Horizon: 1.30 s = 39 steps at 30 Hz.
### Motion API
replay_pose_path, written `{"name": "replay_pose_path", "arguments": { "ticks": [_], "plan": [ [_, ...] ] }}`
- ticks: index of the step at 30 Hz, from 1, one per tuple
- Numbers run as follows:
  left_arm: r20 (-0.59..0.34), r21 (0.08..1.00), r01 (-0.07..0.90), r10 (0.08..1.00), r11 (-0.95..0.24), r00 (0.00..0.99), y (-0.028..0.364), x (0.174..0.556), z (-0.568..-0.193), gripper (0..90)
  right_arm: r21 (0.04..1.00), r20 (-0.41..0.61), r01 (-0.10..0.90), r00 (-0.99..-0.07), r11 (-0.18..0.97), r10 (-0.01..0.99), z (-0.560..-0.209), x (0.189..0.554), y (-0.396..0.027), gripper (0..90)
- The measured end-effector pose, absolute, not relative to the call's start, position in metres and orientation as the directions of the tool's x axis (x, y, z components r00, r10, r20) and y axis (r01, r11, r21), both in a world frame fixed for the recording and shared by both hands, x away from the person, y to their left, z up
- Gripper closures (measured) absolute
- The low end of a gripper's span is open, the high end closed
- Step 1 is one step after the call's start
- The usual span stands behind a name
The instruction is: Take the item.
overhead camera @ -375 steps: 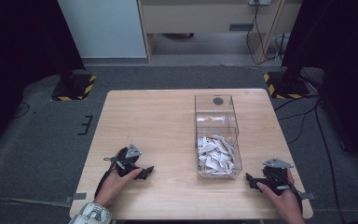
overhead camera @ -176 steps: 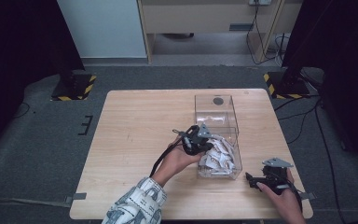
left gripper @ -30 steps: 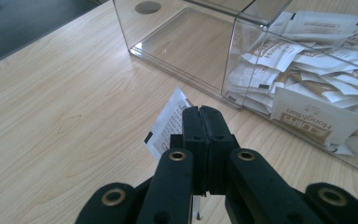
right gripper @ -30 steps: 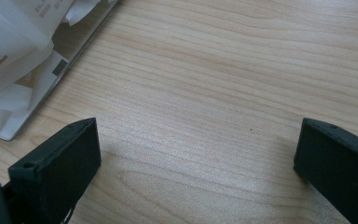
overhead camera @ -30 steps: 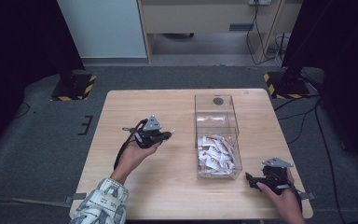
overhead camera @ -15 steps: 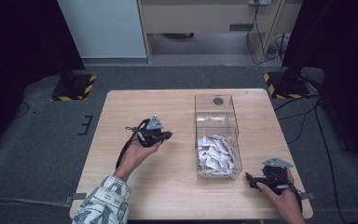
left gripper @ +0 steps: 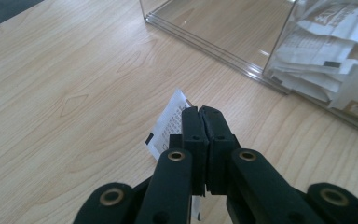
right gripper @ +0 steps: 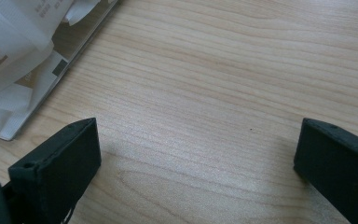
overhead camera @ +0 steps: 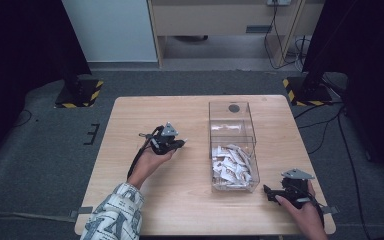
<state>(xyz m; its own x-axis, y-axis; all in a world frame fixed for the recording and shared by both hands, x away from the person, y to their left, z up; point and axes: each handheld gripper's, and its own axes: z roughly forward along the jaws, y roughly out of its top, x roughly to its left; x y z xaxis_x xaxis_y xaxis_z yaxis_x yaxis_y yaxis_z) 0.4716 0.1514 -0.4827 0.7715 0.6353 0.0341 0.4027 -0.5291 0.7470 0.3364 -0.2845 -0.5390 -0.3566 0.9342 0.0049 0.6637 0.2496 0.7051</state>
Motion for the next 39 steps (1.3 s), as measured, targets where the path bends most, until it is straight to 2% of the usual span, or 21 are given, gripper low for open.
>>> {"name": "replay_pose_path", "arguments": {
  "ticks": [33,39],
  "plan": [
    [0.054,0.730,0.405,0.636,-0.551,0.770,0.139,0.477,-0.499,86.5,0.705,0.006,0.664,-0.357,0.249,0.934,-0.539,0.336,-0.284,0.8],
    [0.061,0.738,0.398,0.641,-0.545,0.765,0.138,0.477,-0.497,79.6,0.705,0.006,0.664,-0.357,0.249,0.934,-0.539,0.336,-0.284,0.8]
  ]
}}
